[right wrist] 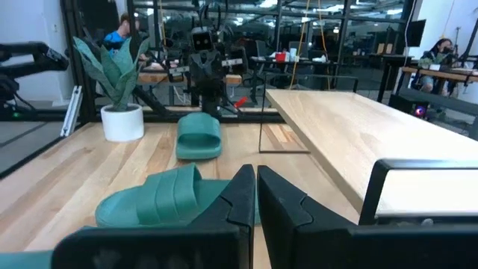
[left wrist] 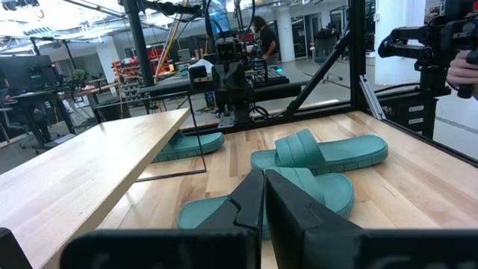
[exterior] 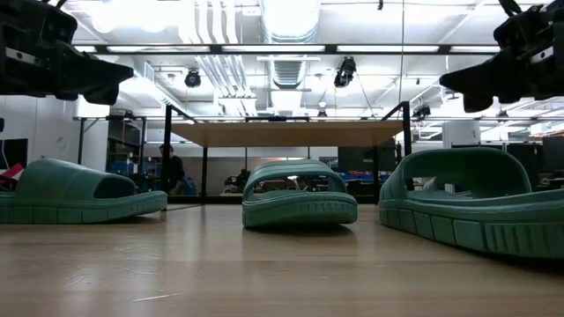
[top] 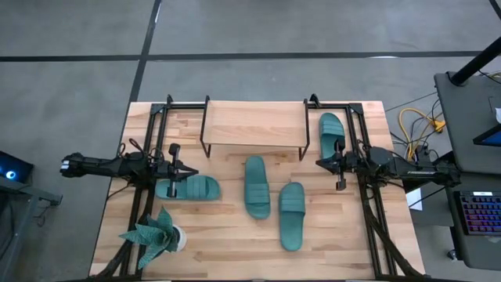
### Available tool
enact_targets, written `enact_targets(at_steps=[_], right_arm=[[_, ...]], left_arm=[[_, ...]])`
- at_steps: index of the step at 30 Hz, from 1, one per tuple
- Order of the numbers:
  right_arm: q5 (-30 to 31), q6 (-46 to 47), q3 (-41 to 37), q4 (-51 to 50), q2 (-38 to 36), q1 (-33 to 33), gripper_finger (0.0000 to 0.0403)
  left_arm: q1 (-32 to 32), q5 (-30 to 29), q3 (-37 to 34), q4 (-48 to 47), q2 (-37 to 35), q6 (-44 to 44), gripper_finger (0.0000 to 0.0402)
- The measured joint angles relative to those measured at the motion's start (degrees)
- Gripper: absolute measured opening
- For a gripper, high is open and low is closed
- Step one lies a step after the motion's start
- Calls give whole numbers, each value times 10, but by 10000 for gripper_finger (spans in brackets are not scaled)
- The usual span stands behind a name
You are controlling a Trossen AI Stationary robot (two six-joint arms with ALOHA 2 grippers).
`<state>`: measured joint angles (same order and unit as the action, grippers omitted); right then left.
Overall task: Pick and place slides into the shelf
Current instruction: Put the green slide on the shelf
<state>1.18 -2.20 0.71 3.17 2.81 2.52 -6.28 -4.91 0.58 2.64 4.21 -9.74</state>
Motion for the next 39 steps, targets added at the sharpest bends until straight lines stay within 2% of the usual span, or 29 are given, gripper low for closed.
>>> enact_targets(at_steps=[12, 17, 22, 25, 33, 39], right_arm=[[1, -32, 0, 126, 0, 0, 9], [-15, -142, 0, 132, 14, 0, 9], [-11, -166, 0, 218, 52, 0, 17], [-10, -187, 4, 249, 79, 0, 35], [5, -180, 90, 225, 174, 0, 118], [5, -154, 173, 182, 243, 0, 158]], left_arm=[[0, -1, 0, 19, 0, -2, 0], [0, -39, 0, 78, 3, -45, 0], [0, -61, 15, 91, 28, -102, 6], [0, -59, 29, 117, 51, -104, 31], [0, -57, 68, 137, 104, -102, 138], [0, -59, 77, 203, 115, -101, 163]])
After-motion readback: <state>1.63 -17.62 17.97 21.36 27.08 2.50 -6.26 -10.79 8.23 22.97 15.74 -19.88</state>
